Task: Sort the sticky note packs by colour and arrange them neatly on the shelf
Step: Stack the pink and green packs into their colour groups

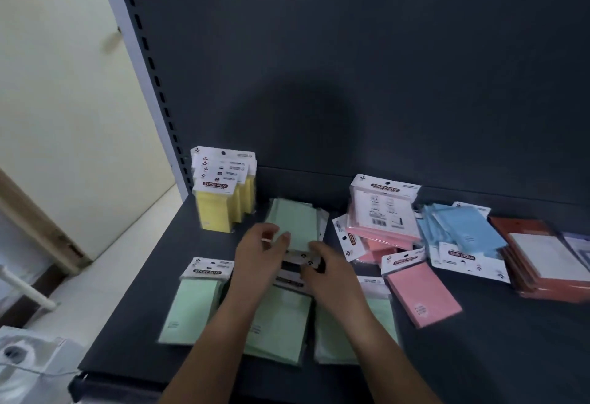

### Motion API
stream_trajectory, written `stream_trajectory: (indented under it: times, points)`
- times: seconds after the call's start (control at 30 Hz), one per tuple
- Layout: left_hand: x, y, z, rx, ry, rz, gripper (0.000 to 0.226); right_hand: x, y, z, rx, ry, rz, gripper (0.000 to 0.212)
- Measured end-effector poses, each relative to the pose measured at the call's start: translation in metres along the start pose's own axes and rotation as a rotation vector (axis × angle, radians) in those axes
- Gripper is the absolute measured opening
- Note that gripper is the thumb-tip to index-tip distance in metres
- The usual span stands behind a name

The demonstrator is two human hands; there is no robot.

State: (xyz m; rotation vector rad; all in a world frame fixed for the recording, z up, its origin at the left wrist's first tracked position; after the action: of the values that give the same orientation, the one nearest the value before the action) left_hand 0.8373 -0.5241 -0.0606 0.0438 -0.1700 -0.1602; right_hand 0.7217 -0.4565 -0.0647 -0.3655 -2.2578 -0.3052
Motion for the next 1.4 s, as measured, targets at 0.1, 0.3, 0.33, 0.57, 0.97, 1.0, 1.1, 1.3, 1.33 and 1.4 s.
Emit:
stream_trajectory:
  times: [0.1, 0.3, 0.33, 0.57, 0.97, 1.0, 1.1, 1.3, 1.33, 1.4]
  points:
    - [0.004, -0.003, 0.002, -0.018, 0.135, 0.074, 0.013, 0.0, 0.003, 0.006, -0.089, -0.202, 0.024, 0.037]
    - [-0.009, 0.014, 0.005, 0.107, 0.458, 0.017, 0.021, 0.008, 0.02, 0.014, -0.227, -1.069, 0.158, 0.019]
    - [-0.013, 0.021, 0.007, 0.119, 0.527, 0.002, 0.023, 0.009, 0.023, 0.013, -0.244, -1.192, 0.156, 0.019]
    - [-0.027, 0.052, 0.021, 0.134, 0.664, -0.21, 0.051, 0.041, 0.044, 0.026, -0.144, -1.306, 0.252, 0.028]
    - [-0.031, 0.074, 0.009, 0.095, 0.465, -0.303, 0.029, 0.068, 0.077, 0.081, -0.172, -0.696, 0.044, 0.042]
    - [-0.031, 0.076, 0.004, 0.065, 0.389, -0.299, 0.033, 0.067, 0.077, 0.085, -0.179, -0.622, 0.093, 0.041]
    - [-0.032, 0.08, -0.006, -0.019, 0.201, -0.3, 0.04, 0.063, 0.075, 0.09, -0.145, -0.457, 0.214, 0.039]
    - [-0.038, 0.093, 0.004, -0.305, -0.179, -0.342, 0.03, 0.068, 0.079, 0.088, -0.087, -0.229, 0.366, 0.041]
    - [-0.038, 0.095, 0.006, -0.346, -0.275, -0.331, 0.029, 0.069, 0.079, 0.087, -0.082, -0.213, 0.376, 0.041]
    - [-0.041, 0.097, 0.005, -0.383, -0.531, -0.327, 0.038, 0.069, 0.078, 0.088, -0.075, -0.158, 0.37, 0.038]
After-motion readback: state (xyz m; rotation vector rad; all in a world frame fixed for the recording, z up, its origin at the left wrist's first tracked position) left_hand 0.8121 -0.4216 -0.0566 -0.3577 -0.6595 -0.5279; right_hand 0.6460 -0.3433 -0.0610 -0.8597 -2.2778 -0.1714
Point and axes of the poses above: each hand's wrist, its own y-axis away from the middle knuckle, its own x-axis out of the back of the hand, z = x × y, the point moved 6 cm from there along -y, towards the middle knuckle, and after that the axes turned 12 degrees about y, right-handed, at the moved point
